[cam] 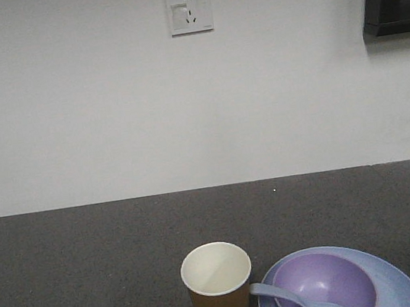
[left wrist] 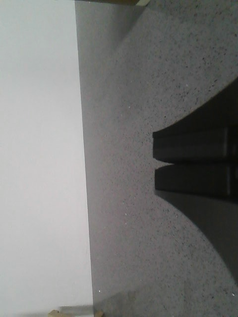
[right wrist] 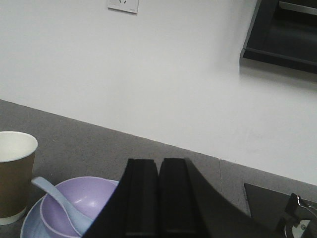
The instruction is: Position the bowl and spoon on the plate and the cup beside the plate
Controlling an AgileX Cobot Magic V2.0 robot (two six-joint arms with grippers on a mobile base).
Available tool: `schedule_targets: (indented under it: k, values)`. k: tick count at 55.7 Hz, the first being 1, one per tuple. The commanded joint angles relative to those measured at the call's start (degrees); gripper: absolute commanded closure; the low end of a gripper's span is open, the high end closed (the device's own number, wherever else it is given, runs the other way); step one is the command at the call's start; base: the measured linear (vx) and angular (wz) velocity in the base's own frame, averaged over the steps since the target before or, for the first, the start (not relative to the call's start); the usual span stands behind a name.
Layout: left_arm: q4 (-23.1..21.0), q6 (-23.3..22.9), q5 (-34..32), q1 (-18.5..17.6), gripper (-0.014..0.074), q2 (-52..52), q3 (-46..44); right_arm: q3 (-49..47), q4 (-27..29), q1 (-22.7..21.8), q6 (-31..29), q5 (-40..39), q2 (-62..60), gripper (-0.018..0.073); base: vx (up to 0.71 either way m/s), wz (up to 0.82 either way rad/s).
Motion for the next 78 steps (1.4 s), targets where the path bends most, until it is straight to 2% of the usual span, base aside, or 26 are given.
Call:
schedule_targets:
  k: [1, 40, 46, 54, 57, 64, 72, 78]
  values:
    - [-0.5, -0.2, -4.3, 0.0, 0.0599, -0.4, -1.5, -1.6, 0.1, -0.2, -0.6, -4.9, 0.6, 0.0568, 0.00, 0.00]
    - [-0.5, -0.2, -4.3, 0.0, 0.0599, -0.4, -1.5, -1.6, 0.0, -0.2, -0.5, -5.2, 0.8, 0.0568, 0.00, 0.00]
    - [-0.5, -0.2, -4.3, 0.0, 0.0599, -0.4, -1.5, -1.6, -3.3, -0.2, 6.1, -4.6, 2.2, 0.0568, 0.00, 0.00]
    - [-0.5, -0.2, -4.3, 0.0, 0.0599, -0.4, -1.5, 1.6, -18.1, -0.2, 25.0, -6.5, 2.3, 0.0568, 0.00, 0.00]
    - [-0.5, -0.2, -4.3, 0.0, 0.0599, -0.4, -1.5, 4.8, -21.2, -0.2, 29.4, -9.3, 1.5, 0.0568, 0.00, 0.00]
    - [-0.5, -0.2, -4.3, 0.0, 0.0599, -0.4, -1.5, 15.4, -21.4, -0.2, 30.4, -16.4, -2.0, 0.0568, 0.00, 0.00]
    - [-0.5, -0.2, -4.3, 0.0, 0.0599, -0.4, -1.5, 27.4, -18.6, -0.2, 28.4, -21.4, -8.1, 0.0568, 0.00, 0.00]
    - [-0.5, -0.2, -4.3, 0.0, 0.0599, -0.4, -1.5, 32.9, -15.4, -0.2, 26.1, -23.4, -12.8, 0.0568, 0.00, 0.00]
